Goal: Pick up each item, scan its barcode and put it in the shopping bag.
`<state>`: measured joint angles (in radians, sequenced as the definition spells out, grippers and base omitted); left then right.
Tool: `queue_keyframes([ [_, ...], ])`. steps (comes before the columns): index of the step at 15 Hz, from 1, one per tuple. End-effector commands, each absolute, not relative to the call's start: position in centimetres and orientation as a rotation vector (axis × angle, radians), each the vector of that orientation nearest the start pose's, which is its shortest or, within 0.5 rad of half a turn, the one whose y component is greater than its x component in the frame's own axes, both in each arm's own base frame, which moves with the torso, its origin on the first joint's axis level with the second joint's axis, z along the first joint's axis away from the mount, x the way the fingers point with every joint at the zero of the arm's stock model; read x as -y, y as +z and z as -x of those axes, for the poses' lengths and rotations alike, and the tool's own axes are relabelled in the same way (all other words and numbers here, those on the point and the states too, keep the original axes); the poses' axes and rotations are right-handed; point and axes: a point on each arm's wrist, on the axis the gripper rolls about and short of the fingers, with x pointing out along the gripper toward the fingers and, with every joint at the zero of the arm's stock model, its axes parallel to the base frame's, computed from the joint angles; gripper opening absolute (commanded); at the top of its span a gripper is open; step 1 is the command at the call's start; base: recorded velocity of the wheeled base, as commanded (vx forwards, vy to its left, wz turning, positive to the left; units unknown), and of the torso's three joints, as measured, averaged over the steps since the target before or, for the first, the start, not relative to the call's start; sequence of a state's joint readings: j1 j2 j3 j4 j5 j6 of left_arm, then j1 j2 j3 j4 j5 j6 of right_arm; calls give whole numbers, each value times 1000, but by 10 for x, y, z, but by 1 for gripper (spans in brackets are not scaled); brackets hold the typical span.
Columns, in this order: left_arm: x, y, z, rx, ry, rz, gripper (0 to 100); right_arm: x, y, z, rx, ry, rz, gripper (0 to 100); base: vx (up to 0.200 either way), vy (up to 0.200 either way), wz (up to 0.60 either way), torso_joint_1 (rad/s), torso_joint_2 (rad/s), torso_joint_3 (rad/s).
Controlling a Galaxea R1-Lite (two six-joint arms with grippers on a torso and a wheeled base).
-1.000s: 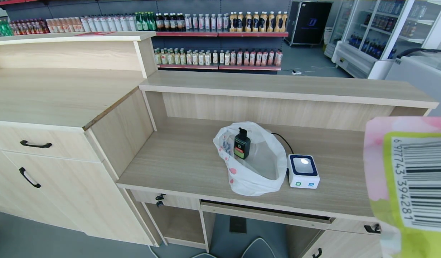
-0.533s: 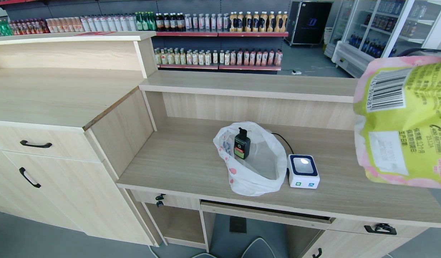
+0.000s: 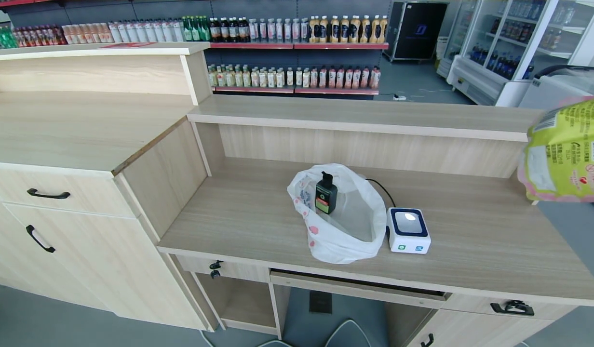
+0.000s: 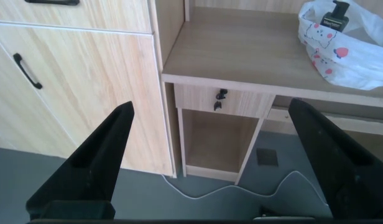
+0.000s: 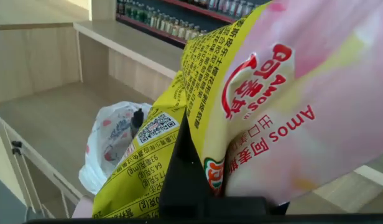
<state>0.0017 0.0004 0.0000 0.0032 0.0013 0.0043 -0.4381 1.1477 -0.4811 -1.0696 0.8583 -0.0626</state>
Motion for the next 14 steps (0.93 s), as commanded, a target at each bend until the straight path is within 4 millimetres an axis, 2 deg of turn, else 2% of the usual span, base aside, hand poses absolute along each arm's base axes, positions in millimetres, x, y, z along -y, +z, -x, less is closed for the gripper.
queue_keyframes([
  [1,0,75,23,-3,3,-5,100,59,253,-155,288,329,284,0,0,0,0,0,0,0],
  [3,0,75,23,-3,3,-5,100,62,244,-172,219,264,237,0,0,0,0,0,0,0],
  [5,0,75,23,-3,3,-5,100,67,231,-181,94,183,230,0,0,0,0,0,0,0],
  [8,0,75,23,-3,3,-5,100,68,214,-174,-55,48,189,0,0,0,0,0,0,0],
  [14,0,75,23,-3,3,-5,100,70,212,-168,-95,-107,226,0,0,0,0,0,0,0],
])
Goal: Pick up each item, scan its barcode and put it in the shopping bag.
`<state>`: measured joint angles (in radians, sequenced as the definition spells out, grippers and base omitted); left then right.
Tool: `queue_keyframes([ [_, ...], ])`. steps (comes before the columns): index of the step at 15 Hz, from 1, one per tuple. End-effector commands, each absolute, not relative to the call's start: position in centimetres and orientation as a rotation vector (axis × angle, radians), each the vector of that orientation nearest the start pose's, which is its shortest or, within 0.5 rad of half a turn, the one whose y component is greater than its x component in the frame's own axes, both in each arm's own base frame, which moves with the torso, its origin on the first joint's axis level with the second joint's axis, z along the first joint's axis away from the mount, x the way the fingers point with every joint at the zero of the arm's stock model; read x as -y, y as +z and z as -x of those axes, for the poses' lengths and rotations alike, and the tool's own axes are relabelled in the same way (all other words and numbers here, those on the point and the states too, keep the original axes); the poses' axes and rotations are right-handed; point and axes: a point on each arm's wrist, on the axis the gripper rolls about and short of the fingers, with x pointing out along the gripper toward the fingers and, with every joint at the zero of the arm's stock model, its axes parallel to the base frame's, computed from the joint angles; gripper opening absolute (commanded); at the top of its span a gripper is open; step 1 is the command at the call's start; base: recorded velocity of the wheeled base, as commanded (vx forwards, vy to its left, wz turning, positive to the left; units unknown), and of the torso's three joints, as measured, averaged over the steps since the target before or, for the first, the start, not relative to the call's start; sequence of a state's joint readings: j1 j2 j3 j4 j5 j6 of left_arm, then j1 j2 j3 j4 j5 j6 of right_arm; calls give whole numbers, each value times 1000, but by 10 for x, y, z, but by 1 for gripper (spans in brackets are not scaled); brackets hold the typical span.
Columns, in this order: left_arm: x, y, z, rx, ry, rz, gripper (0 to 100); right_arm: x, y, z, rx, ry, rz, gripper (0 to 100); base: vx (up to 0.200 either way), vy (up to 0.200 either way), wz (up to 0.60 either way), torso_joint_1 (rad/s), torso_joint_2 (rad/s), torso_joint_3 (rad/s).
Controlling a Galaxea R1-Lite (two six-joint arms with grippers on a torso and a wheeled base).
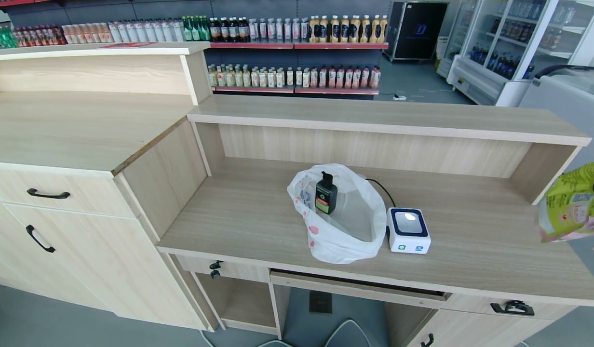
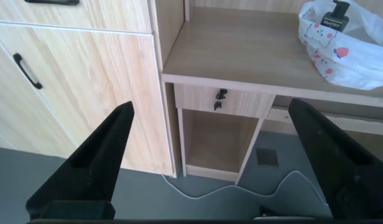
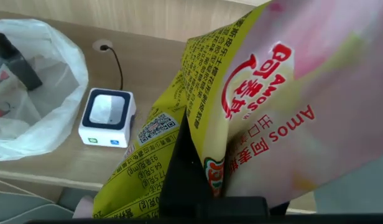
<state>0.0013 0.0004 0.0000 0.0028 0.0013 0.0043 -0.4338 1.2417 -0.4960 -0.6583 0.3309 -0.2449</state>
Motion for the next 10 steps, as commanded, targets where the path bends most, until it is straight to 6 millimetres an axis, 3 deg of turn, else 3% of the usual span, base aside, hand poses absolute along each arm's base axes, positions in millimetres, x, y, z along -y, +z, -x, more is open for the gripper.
queue_keyframes([
  [1,0,75,23,-3,3,-5,100,71,209,-167,-121,-162,299,0,0,0,600,2,2,7],
  [3,0,75,23,-3,3,-5,100,71,207,-164,-175,-215,400,0,0,0,600,0,2,-2],
  [5,0,75,23,-3,3,-5,100,74,206,-169,-221,-193,616,0,0,0,600,0,2,5],
  [8,0,75,23,-3,3,-5,100,83,197,-185,-292,-131,913,0,0,0,0,0,0,0],
  [10,0,75,23,-3,3,-5,100,90,200,-192,-226,-55,1112,0,0,0,0,0,0,0],
])
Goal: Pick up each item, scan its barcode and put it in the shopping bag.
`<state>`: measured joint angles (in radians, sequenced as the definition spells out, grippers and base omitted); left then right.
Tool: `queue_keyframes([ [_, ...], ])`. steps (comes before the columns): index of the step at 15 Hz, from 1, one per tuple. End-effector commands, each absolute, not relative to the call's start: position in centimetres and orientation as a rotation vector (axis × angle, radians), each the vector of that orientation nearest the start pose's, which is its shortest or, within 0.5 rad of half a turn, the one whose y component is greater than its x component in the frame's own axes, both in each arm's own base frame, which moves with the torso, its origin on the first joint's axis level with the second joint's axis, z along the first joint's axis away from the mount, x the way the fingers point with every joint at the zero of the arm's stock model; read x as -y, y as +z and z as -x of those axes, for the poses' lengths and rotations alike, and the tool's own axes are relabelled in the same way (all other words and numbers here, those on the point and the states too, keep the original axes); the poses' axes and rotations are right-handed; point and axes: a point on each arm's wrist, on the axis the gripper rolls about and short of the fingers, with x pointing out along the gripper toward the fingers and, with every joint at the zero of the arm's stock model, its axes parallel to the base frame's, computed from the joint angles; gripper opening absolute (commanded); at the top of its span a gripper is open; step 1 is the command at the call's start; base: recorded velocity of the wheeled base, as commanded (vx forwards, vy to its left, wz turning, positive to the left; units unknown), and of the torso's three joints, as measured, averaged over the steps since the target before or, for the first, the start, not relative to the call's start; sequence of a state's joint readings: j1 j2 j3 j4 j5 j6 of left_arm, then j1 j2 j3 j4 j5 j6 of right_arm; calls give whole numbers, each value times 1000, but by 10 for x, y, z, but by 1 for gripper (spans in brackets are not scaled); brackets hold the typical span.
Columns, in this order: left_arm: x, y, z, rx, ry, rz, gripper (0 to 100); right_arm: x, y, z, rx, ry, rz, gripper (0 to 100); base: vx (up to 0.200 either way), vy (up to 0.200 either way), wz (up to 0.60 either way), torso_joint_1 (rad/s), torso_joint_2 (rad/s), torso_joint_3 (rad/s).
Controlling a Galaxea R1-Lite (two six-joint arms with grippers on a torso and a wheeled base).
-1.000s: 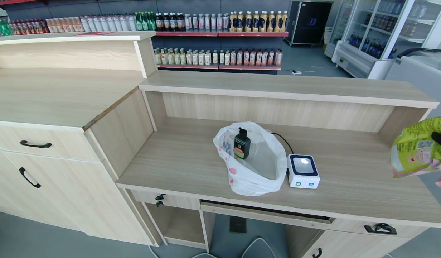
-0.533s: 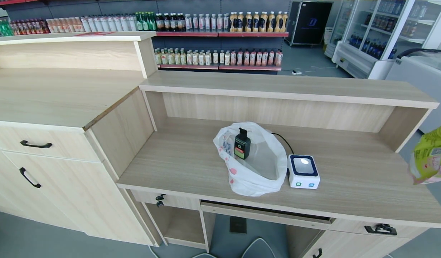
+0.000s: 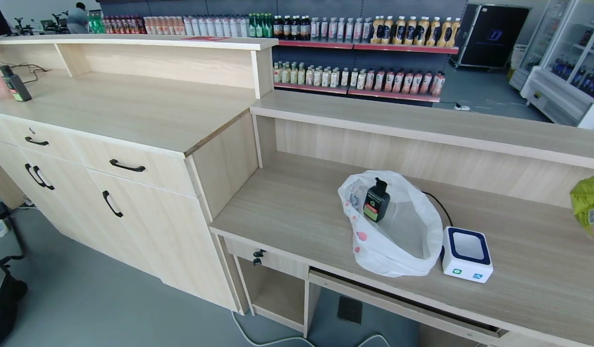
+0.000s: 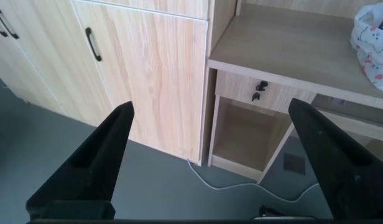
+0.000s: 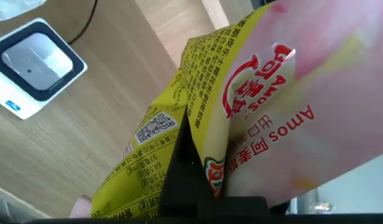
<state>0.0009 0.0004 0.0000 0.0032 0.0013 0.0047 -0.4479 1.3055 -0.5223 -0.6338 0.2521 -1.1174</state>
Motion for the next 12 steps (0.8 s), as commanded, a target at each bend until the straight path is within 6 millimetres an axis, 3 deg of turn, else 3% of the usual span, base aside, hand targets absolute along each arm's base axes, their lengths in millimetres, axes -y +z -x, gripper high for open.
queue_keyframes([
  [1,0,75,23,-3,3,-5,100,96,205,-193,-136,20,1258,0,0,0,0,0,0,0],
  [3,0,75,23,-3,3,-5,100,103,204,-190,-23,152,1452,0,0,0,0,0,0,0],
  [4,0,75,23,-3,3,-5,100,109,196,-188,74,274,1598,0,0,0,0,0,0,0],
  [5,0,75,23,-3,3,-5,100,112,188,-189,114,357,1637,0,0,0,0,0,0,0],
  [12,0,75,23,-3,3,-5,100,152,162,-176,-26,409,1799,0,0,0,0,0,0,0],
])
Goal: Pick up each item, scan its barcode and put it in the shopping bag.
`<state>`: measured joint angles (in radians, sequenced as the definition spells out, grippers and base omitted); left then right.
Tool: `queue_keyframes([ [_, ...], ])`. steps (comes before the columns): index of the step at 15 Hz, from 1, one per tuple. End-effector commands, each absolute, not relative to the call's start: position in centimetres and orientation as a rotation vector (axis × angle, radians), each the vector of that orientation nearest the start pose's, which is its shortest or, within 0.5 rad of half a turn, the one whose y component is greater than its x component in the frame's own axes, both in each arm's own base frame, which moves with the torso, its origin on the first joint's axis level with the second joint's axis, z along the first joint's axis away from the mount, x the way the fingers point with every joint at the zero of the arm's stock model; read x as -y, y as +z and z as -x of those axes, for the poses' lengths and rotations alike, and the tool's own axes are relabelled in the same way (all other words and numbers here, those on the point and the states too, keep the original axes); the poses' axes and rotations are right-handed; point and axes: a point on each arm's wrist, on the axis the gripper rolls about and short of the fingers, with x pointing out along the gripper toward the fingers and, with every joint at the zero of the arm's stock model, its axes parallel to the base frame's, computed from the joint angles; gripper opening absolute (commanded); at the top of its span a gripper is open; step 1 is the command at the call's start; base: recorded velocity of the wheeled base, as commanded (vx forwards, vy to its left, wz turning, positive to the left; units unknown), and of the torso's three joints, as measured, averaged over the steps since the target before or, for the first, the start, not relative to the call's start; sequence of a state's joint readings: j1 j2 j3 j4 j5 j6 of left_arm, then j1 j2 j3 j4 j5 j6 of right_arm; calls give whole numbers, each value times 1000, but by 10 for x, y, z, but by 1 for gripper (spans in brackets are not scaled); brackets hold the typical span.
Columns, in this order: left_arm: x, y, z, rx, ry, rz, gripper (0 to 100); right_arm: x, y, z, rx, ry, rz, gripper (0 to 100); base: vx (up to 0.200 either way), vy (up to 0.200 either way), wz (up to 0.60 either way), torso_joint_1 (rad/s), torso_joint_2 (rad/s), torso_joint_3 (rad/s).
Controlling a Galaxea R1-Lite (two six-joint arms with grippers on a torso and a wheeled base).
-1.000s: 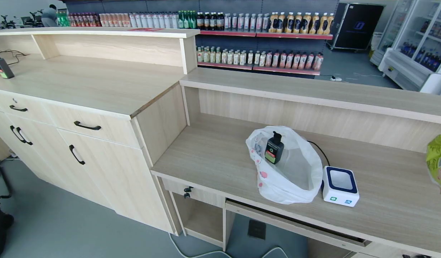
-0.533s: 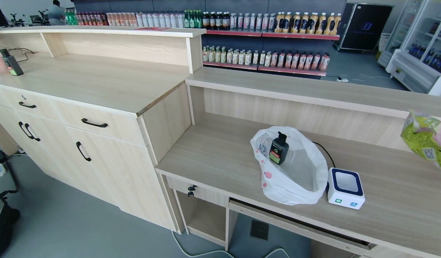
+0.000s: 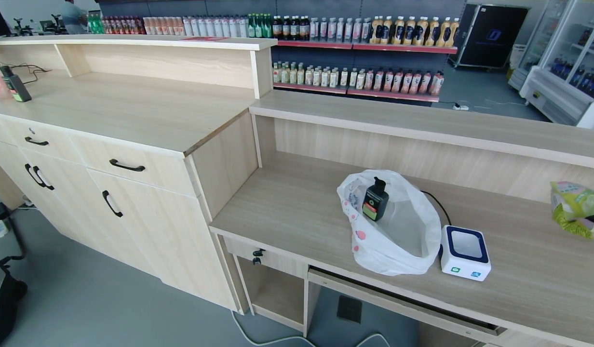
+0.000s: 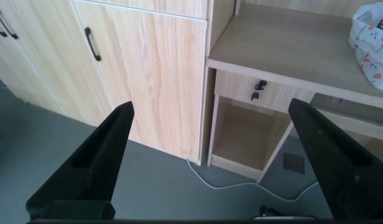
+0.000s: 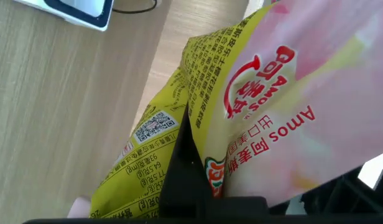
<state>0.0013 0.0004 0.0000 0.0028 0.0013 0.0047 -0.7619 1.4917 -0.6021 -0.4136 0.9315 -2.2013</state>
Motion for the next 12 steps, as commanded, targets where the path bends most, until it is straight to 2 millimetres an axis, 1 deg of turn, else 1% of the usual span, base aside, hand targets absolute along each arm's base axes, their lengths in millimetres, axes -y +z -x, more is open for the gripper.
queue_keyframes([
  [1,0,75,23,-2,3,-5,100,156,156,-169,-73,427,1790,0,0,0,0,0,0,0],
  [2,0,75,23,-3,3,-5,100,158,149,-164,-97,463,1791,0,0,0,0,0,0,0],
  [4,0,75,23,-3,3,-5,100,157,137,-158,-138,549,1734,0,0,0,0,0,0,0],
  [5,0,75,23,-3,3,-5,100,158,136,-161,-131,573,1746,0,0,0,0,0,0,0],
  [7,0,75,23,-3,3,-5,100,165,134,-174,-90,610,1821,0,0,0,0,0,0,0],
  [9,0,75,23,-3,3,-5,100,175,133,-184,-102,614,1835,0,0,0,0,0,0,0],
  [11,0,75,23,-3,3,-5,100,174,119,-202,-84,683,1799,0,0,0,0,0,0,0],
  [12,0,75,23,-3,3,-5,100,173,118,-209,-66,700,1796,0,0,0,0,0,0,0],
])
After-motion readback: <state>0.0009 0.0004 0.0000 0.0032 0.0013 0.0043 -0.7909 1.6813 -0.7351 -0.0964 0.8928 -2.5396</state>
